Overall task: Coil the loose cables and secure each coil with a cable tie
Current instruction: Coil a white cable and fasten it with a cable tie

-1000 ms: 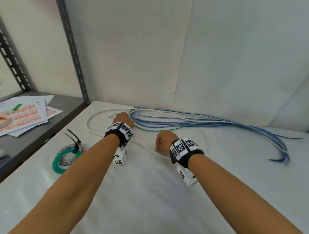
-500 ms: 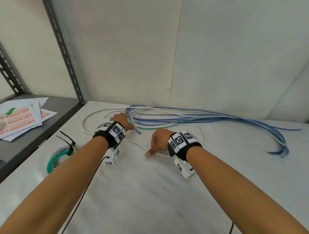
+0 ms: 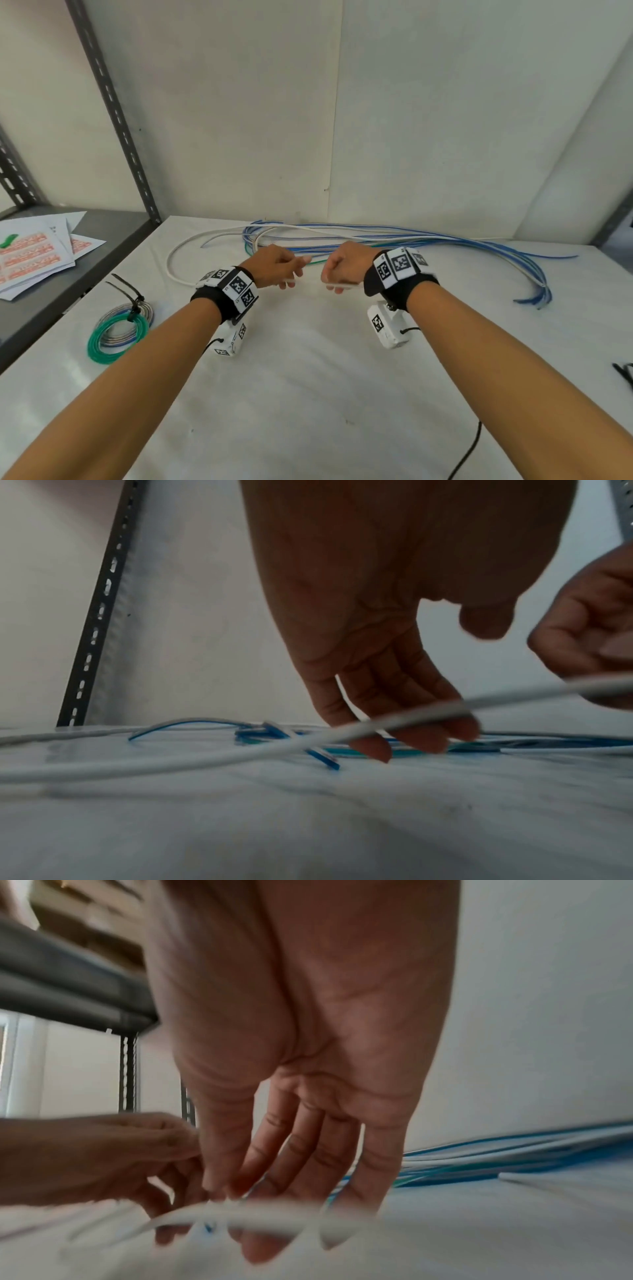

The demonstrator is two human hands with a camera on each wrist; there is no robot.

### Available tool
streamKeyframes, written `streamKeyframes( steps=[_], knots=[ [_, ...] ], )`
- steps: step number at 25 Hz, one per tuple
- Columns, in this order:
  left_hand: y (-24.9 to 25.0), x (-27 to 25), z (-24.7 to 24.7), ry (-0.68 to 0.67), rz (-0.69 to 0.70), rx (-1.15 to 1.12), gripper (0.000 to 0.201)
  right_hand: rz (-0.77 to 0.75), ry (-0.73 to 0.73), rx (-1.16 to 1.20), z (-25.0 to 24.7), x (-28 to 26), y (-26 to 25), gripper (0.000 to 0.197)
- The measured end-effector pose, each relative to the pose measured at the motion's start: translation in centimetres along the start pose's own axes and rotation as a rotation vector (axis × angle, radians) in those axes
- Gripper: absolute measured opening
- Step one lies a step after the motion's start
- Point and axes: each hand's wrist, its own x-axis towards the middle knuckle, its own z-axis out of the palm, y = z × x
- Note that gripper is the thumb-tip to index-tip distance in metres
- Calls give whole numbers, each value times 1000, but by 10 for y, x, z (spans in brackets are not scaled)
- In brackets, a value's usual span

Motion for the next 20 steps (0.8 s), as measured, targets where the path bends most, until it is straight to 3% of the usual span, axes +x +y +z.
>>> streamKeyframes(
  steps=[3, 6, 9, 12, 14, 16, 17, 20],
  knots=[
    [-18, 24, 3, 193, 4, 197, 31, 81, -37, -84, 7, 4, 22, 8],
    [-30, 52, -12, 342, -264, 321, 49, 114, 26, -48, 13, 17, 41, 18],
    [-44, 74, -28, 344, -412, 393, 49, 114, 90, 12, 14, 31, 57, 19],
    [-55, 87, -36, 354, -435, 490, 39, 90, 144, 19, 9, 43, 65, 13],
    [-58, 91, -38, 344, -415, 547, 33, 83, 273, -17, 6, 54, 68, 12],
    [-60, 96, -38, 314, -369, 606, 29, 61, 482, -68, -1, 71, 71, 25],
    [-61, 98, -39, 297, -359, 622, 27, 54, 516, -81, -6, 81, 72, 38],
    [-66, 100, -41, 295, -364, 591, 24, 123, 373, -153, -22, 104, 67, 58]
  ],
)
